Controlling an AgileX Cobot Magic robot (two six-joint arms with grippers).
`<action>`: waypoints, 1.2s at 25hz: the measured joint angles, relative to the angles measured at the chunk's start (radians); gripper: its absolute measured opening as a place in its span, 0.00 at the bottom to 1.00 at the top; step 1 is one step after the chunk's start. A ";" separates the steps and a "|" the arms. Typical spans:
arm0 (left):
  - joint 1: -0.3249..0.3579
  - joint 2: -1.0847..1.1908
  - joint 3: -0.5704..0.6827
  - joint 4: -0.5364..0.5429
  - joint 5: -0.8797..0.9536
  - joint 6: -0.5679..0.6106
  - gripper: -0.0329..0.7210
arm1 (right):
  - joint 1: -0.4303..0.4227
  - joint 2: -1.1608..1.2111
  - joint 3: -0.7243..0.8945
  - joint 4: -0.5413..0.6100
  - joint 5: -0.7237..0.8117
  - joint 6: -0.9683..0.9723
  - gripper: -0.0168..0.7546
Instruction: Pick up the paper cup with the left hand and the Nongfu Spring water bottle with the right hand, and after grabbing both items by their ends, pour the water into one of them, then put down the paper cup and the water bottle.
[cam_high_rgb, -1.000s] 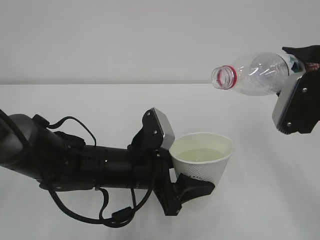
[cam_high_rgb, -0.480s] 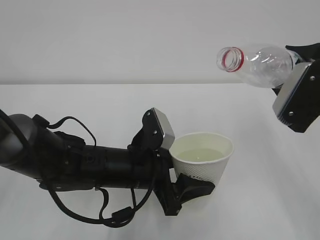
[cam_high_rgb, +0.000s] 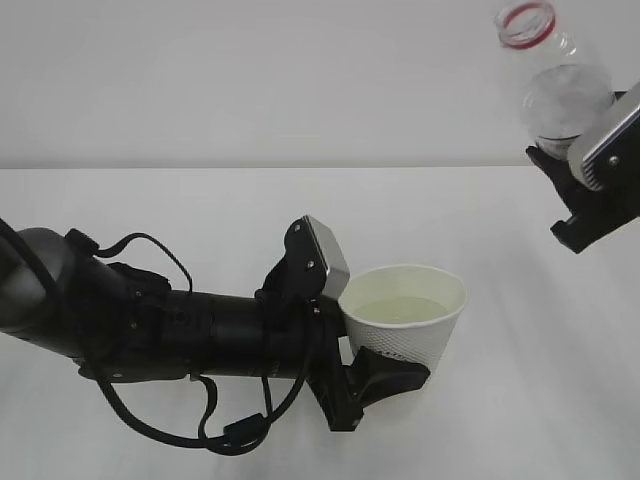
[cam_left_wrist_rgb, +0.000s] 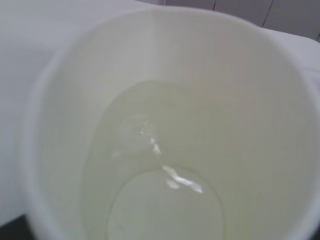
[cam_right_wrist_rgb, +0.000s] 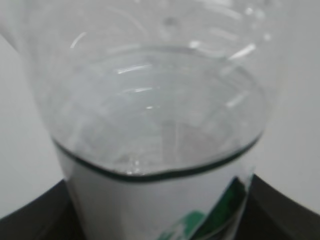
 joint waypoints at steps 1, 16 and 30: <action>0.000 0.000 0.000 0.000 0.000 0.000 0.70 | 0.000 0.000 0.000 0.000 -0.002 0.052 0.69; 0.000 0.000 0.000 -0.008 0.000 0.000 0.70 | 0.000 0.028 0.000 0.018 -0.016 0.553 0.69; 0.000 0.000 0.000 -0.047 0.000 0.000 0.70 | 0.000 0.270 0.000 0.077 -0.265 0.594 0.69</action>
